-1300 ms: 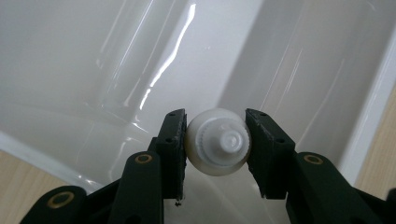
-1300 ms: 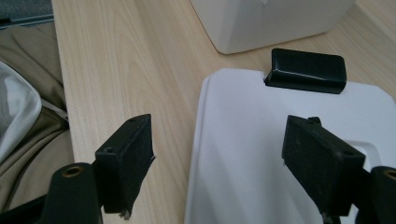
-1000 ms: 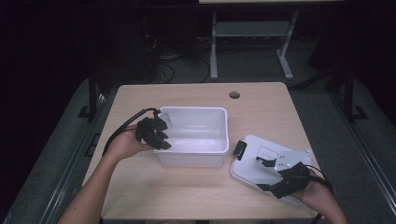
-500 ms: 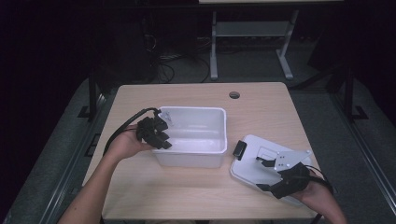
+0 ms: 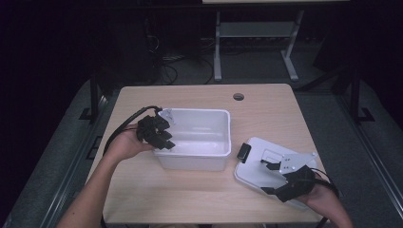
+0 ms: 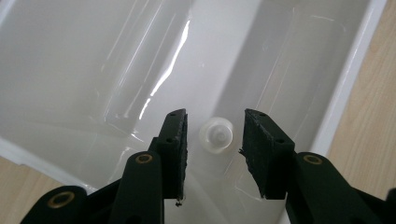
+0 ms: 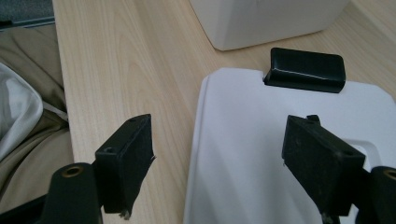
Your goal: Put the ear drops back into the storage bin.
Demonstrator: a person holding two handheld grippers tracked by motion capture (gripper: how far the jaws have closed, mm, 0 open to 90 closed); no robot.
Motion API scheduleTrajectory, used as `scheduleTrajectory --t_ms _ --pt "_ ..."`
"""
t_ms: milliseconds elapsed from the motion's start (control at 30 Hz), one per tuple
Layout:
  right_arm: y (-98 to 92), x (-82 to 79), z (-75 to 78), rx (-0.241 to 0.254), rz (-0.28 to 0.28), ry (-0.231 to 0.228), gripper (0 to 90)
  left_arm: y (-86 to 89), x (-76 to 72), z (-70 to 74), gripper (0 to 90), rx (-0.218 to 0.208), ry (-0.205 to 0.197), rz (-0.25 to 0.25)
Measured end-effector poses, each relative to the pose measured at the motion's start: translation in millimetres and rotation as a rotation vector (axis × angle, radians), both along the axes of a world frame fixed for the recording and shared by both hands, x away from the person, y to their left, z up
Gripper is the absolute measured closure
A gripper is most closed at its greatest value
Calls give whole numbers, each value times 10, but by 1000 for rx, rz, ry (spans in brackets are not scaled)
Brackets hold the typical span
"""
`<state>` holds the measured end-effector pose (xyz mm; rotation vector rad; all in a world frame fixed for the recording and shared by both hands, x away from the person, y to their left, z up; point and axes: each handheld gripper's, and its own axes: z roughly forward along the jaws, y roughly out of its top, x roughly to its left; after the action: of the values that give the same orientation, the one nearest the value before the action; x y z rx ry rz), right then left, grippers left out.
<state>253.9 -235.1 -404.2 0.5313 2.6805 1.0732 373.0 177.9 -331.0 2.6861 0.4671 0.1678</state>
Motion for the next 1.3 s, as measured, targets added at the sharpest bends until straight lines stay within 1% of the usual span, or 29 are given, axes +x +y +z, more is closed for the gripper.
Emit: scheduleTrajectory --t_ms 67,167,333,400,467,567,600,633,700,767,967,1033,1100,1133,1233,1267,1300 --pt "-2 -1 -5 2 -4 8 240 4 2 15 600 -10 2 2" --pt "-8 -3 -9 -1 -5 8 240 7 -3 26 596 -14 3 3" --pt "-7 4 1 -1 -8 3 240 25 -2 27 586 -4 -1 2" --pt "1 8 -6 -1 -9 6 240 38 -4 33 582 -15 -1 7" --pt "7 13 -15 -8 -10 8 240 47 -14 45 578 -11 -2 -2" --pt "16 16 -20 -13 -13 10 240 60 -38 62 574 -14 -6 -7" --pt "20 17 -22 -14 -13 9 240 66 -50 68 572 -14 -2 -2" --pt "25 16 -22 -16 -11 8 240 75 -54 76 568 -14 -9 -5" --pt "40 9 -22 -21 -9 9 240 94 -71 94 561 -13 -10 2" --pt "48 15 -22 -25 -3 1 240 119 -84 113 560 -13 -13 8" --pt "73 24 -33 -32 2 10 240 193 -131 182 557 -25 -16 13" --pt "73 27 -37 -33 0 13 240 205 -157 203 553 -22 -19 16" --pt "74 29 -36 -31 -1 13 240 215 -179 231 551 -9 -27 12" --pt "73 32 -35 -32 0 11 240 223 -187 244 551 -9 -34 10" --pt "69 37 -35 -32 -1 8 240 243 -214 274 551 -10 -34 15" --pt "68 37 -35 -31 -2 9 240 249 -220 281 551 -7 -38 10" --pt "67 37 -36 -30 -2 9 240 253 -233 286 551 -7 -34 13"
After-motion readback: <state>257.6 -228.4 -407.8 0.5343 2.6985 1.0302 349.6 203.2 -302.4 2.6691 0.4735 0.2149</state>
